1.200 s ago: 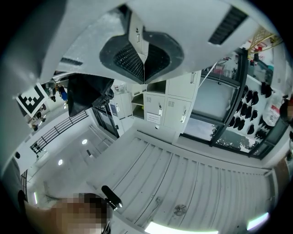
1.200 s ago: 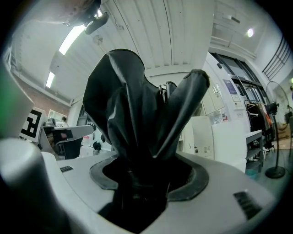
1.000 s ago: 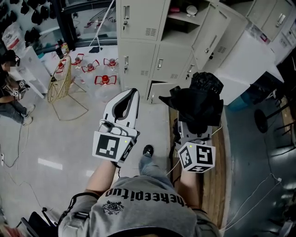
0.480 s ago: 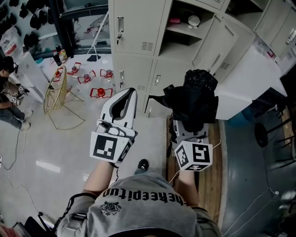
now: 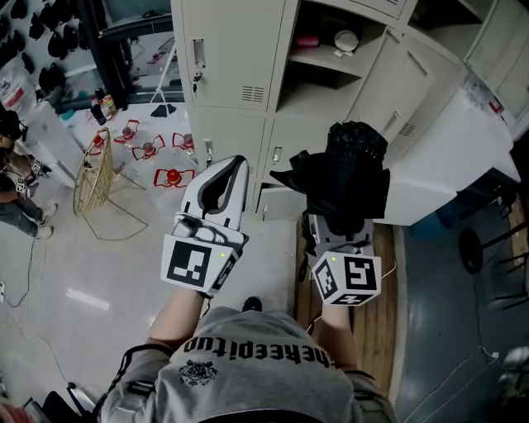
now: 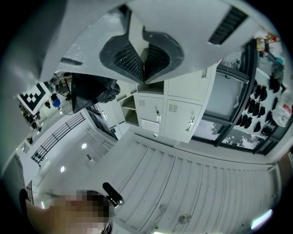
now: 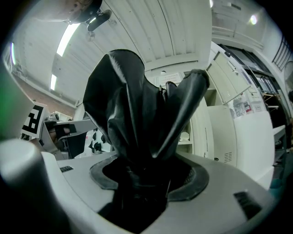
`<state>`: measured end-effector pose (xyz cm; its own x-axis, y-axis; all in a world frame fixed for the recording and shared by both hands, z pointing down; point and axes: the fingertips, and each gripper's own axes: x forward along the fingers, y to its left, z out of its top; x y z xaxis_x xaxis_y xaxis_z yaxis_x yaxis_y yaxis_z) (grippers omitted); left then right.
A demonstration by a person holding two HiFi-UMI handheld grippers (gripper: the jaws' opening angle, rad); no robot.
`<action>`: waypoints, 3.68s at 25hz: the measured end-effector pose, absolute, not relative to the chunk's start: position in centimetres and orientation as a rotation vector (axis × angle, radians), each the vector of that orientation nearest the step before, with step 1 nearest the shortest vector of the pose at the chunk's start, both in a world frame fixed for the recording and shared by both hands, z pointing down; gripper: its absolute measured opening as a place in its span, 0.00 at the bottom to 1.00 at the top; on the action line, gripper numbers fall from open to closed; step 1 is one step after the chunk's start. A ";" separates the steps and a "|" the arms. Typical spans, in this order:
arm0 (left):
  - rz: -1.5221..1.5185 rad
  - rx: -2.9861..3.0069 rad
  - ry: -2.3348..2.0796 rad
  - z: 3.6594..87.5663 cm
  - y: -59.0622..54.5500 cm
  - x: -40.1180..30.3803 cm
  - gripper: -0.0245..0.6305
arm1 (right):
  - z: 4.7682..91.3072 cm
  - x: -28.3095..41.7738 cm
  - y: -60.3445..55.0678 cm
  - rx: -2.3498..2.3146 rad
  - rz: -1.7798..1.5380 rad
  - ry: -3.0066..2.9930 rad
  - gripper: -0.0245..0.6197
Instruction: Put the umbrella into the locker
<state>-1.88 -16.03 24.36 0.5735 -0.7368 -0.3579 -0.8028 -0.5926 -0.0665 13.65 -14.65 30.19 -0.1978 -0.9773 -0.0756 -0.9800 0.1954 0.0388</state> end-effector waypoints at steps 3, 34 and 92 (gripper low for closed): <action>0.405 -2.592 1.303 25.2 -17.3 -1.2 0.05 | 30.9 14.5 -16.2 -1.961 0.086 2.412 0.43; 0.407 -2.619 1.312 26.0 -37.9 3.0 0.05 | 36.4 18.8 -39.0 -2.049 -0.190 2.488 0.43; 0.315 -2.701 1.275 29.9 -54.6 1.5 0.05 | 46.2 24.1 -63.9 -2.447 -0.719 2.482 0.44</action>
